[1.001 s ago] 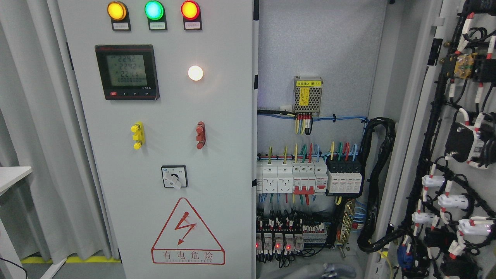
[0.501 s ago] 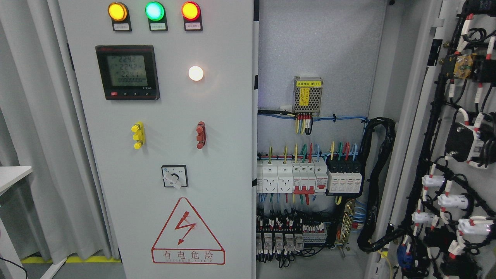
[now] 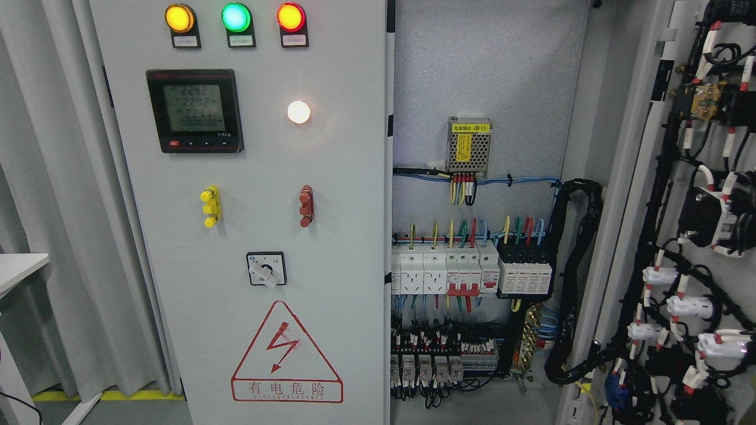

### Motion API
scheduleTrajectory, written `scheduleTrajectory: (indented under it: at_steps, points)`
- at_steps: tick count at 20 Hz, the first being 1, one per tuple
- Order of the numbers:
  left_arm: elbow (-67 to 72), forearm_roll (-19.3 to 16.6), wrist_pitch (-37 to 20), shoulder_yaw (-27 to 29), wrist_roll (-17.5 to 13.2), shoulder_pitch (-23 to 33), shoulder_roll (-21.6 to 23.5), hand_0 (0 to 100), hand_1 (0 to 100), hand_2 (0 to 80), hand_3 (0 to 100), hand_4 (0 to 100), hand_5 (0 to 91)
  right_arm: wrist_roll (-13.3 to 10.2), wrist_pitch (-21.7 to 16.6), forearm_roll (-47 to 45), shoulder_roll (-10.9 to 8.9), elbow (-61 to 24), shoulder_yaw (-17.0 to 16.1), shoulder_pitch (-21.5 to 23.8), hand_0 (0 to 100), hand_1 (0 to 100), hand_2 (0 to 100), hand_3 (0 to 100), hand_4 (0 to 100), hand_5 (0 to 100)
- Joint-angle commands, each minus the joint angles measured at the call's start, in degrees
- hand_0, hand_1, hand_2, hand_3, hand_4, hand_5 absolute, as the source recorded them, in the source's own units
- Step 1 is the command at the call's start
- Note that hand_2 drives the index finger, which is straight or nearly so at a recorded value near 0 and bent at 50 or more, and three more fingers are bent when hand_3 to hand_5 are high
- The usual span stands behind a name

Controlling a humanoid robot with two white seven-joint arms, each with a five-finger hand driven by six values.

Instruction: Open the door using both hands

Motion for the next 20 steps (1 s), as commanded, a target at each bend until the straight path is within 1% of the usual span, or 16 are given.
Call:
scheduleTrajectory:
  at_steps: [1, 2, 3, 4, 5, 8, 10, 12, 14, 15, 18, 19, 20]
  points:
    - [30.83, -0.29, 2.77, 3.91, 8.81, 0.61, -6.07, 30, 0, 2.8, 3, 4, 0.0, -0.03, 0.00, -0.70, -3.46, -51.67, 4.88, 6.05, 22, 0, 0, 0, 0, 0]
    - [31.09, -0.29, 2.86, 4.00, 13.29, 0.78, -6.07, 30, 0, 2.7, 3, 4, 0.0, -0.03, 0.09, -0.70, -3.38, -55.02, 5.15, 6.23, 22, 0, 0, 0, 0, 0]
    - [31.44, -0.29, 2.86, 4.34, 16.64, 0.87, -6.07, 30, 0, 2.7, 3, 4, 0.0, -0.03, -0.08, -0.62, -3.38, -58.80, 5.84, 6.32, 22, 0, 0, 0, 0, 0]
    - [32.14, -0.29, 2.86, 4.70, 18.33, 0.87, -6.07, 30, 0, 2.7, 3, 4, 0.0, -0.03, -0.09, -0.62, -3.46, -61.79, 5.94, 6.32, 22, 0, 0, 0, 0, 0]
    - [33.11, -0.29, 2.86, 5.40, 18.87, 0.87, -6.07, 30, 0, 2.7, 3, 4, 0.0, -0.03, -0.35, -0.62, -3.46, -64.52, 5.94, 6.32, 22, 0, 0, 0, 0, 0]
    - [35.22, -0.29, 2.95, 8.29, 19.14, 0.87, -6.07, 30, 0, 2.7, 3, 4, 0.0, -0.29, -1.84, -0.62, -3.46, -67.88, 5.50, 5.89, 22, 0, 0, 0, 0, 0]
    - [35.58, -0.37, 2.86, 9.18, 19.14, 0.87, -6.07, 30, 0, 2.7, 3, 4, 0.0, -0.29, -4.99, -0.62, -3.29, -67.98, 5.15, 5.10, 22, 0, 0, 0, 0, 0]
    - [35.49, -0.46, 2.69, 9.18, 19.14, 0.96, -6.07, 30, 0, 2.7, 3, 4, 0.0, -0.29, -7.46, -0.62, -2.94, -67.98, 3.58, 3.34, 22, 0, 0, 0, 0, 0]
    - [35.40, -0.46, 2.69, 9.18, 19.14, 0.96, -6.07, 30, 0, 2.7, 3, 4, 0.0, -0.29, -8.17, -0.62, -2.50, -67.98, 2.17, 0.89, 22, 0, 0, 0, 0, 0]
    - [35.40, -0.46, 2.69, 9.18, 19.14, 0.96, -6.07, 30, 0, 2.7, 3, 4, 0.0, -0.29, -8.26, -0.62, -2.06, -67.98, 1.20, -0.61, 22, 0, 0, 0, 0, 0]
    - [35.32, -0.46, 2.69, 9.18, 18.79, 0.96, -6.07, 30, 0, 2.7, 3, 4, 0.0, -0.21, -8.00, -0.62, 1.01, -67.98, -1.26, -6.05, 22, 0, 0, 0, 0, 0]
    - [35.32, -0.46, 2.69, 9.18, 18.79, 0.96, -6.07, 30, 0, 2.7, 3, 4, 0.0, -0.12, -7.74, -0.62, 2.15, -67.98, -1.27, -8.25, 22, 0, 0, 0, 0, 0]
    - [35.32, -0.46, 2.69, 9.18, 18.79, 0.96, -6.07, 30, 0, 2.7, 3, 4, 0.0, -0.12, -7.39, -0.62, 2.77, -67.89, -1.27, -9.66, 22, 0, 0, 0, 0, 0]
